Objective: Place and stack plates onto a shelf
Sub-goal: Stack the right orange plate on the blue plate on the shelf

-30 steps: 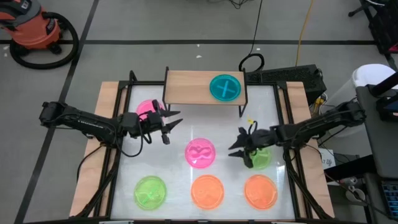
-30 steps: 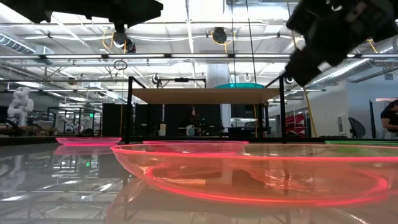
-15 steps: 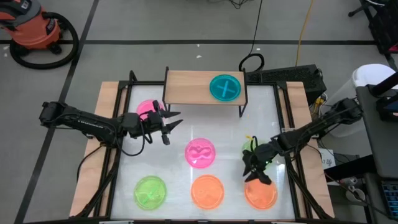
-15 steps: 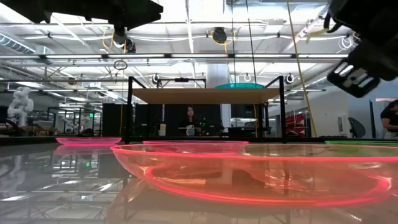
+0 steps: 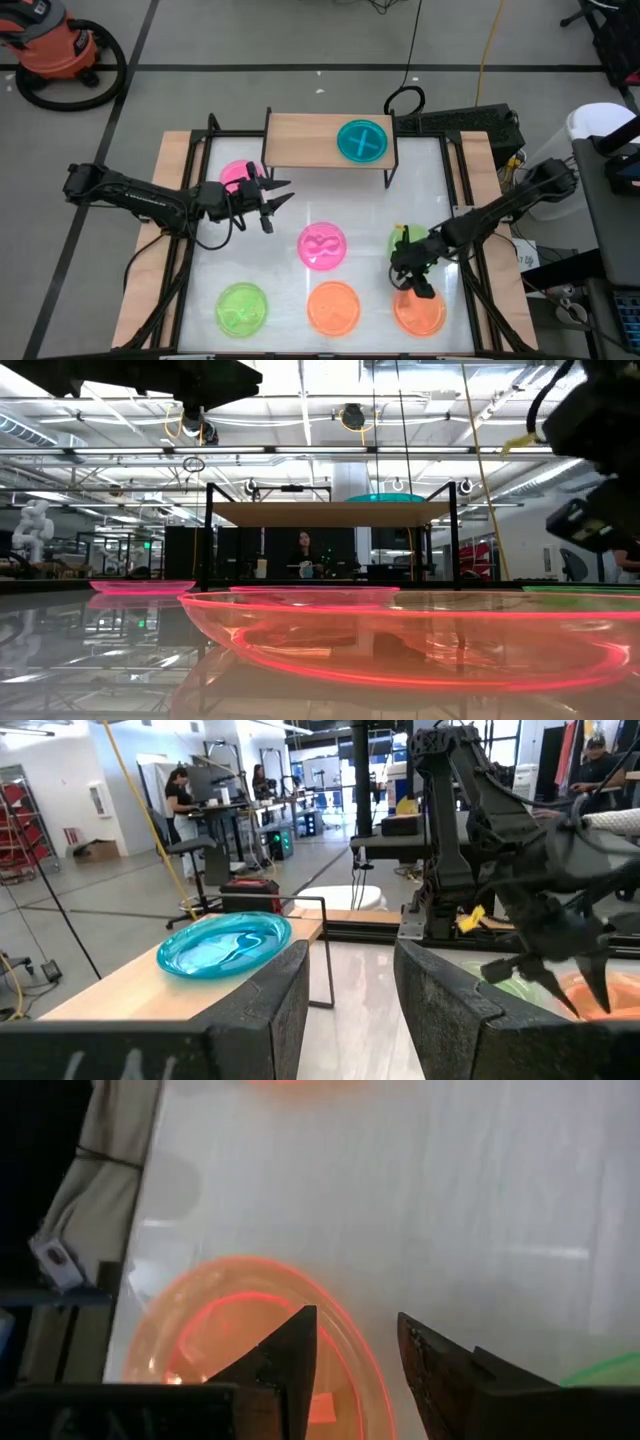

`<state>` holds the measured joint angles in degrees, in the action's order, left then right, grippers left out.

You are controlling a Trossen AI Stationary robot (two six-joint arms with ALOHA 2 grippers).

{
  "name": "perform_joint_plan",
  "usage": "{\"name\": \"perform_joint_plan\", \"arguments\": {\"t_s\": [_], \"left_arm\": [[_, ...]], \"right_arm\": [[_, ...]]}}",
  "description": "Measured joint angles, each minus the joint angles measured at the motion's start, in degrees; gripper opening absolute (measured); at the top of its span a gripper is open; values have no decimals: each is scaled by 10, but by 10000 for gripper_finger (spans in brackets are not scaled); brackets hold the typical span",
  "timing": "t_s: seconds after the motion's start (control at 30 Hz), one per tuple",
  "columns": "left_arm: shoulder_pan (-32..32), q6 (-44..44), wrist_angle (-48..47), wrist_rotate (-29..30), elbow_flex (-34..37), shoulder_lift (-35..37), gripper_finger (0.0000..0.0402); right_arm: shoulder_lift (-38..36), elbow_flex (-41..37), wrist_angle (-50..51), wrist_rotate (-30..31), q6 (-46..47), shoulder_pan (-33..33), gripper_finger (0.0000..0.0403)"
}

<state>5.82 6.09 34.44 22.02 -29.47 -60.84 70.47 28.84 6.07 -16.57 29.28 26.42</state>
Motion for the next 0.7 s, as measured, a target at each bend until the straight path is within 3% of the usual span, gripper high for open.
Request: {"name": "perform_joint_plan", "arguments": {"t_s": [0.47, 0.7], "left_arm": [[0, 0, 0, 0, 0, 0, 154], [0, 1, -3, 0, 0, 0, 154]], "right_arm": [[69, 0, -17, -18, -8, 0, 135], [69, 0, -15, -17, -29, 0, 96]]}}
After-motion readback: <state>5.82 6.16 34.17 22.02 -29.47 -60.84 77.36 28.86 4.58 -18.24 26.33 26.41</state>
